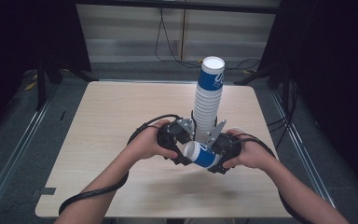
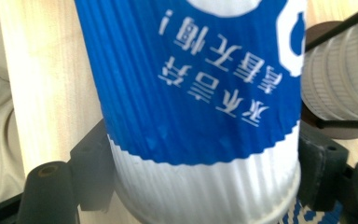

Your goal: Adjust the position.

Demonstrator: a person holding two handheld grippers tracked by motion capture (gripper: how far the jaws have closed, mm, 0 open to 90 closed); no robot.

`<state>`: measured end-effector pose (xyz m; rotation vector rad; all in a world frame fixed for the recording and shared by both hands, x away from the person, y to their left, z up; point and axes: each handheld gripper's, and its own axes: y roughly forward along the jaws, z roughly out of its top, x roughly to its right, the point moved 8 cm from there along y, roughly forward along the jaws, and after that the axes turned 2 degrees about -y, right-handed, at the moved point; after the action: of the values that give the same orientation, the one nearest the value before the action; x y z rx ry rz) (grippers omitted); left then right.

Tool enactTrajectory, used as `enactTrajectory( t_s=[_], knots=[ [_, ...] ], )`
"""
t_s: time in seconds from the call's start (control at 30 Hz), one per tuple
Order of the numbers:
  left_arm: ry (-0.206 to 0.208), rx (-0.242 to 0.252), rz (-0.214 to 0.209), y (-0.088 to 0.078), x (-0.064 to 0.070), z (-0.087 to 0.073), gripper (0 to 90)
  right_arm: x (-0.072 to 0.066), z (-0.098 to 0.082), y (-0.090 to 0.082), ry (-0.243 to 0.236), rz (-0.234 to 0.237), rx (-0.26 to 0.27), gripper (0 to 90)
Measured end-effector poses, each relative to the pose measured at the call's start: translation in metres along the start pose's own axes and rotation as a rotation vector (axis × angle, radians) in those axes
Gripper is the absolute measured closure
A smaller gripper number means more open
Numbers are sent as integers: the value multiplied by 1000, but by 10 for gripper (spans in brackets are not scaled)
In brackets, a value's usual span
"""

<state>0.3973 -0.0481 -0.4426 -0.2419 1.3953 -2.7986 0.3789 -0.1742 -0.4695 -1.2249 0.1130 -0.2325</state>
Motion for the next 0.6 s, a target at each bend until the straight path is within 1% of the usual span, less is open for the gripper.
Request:
enactTrajectory(
  t_s=[0.03, 0.07, 0.13, 0.17, 0.23, 0.27, 0.3, 0.37, 0.4, 0.43, 0.5, 0.53, 0.57, 0.6],
  knots=[
    [5, -3, 1, 0, 0, 0, 191, -1, 0, 0, 13, 6, -10, 217],
    [4, -7, 2, 0, 0, 0, 192, 0, 1, 0, 1, -2, -5, 217],
    [4, -13, 1, 1, 1, 0, 192, -1, 1, 0, 6, 1, -16, 217],
    [14, -15, 2, 1, 1, 0, 193, 0, 1, 0, -1, -5, -20, 217],
    [9, -16, -7, 2, 3, 0, 194, -2, 1, 1, -10, 5, -24, 217],
    [10, -13, -8, 3, 3, 1, 196, -3, 1, 1, 3, 1, -39, 217],
    [20, -14, -8, 3, 3, 2, 197, -2, 2, 2, -14, 3, -31, 217],
    [18, -15, -11, 4, 4, 2, 198, -3, 3, 2, -5, 3, -36, 217],
    [27, -14, -14, 4, 4, 3, 204, -2, 4, 2, -15, 4, -35, 216],
    [25, -12, -14, 5, 4, 3, 209, -3, 4, 3, -9, 5, -40, 215],
    [23, -14, -22, 6, 5, 2, 230, -3, 5, 5, -34, 6, -30, 214],
    [25, -11, -28, 7, 5, 2, 255, -3, 6, 5, -29, 8, -30, 213],
    [25, -9, -34, 7, 6, 1, 299, -3, 6, 5, -24, 4, -27, 212],
    [25, -7, -34, 7, 6, 1, 298, -3, 6, 5, -30, 3, -32, 209]
  ],
)
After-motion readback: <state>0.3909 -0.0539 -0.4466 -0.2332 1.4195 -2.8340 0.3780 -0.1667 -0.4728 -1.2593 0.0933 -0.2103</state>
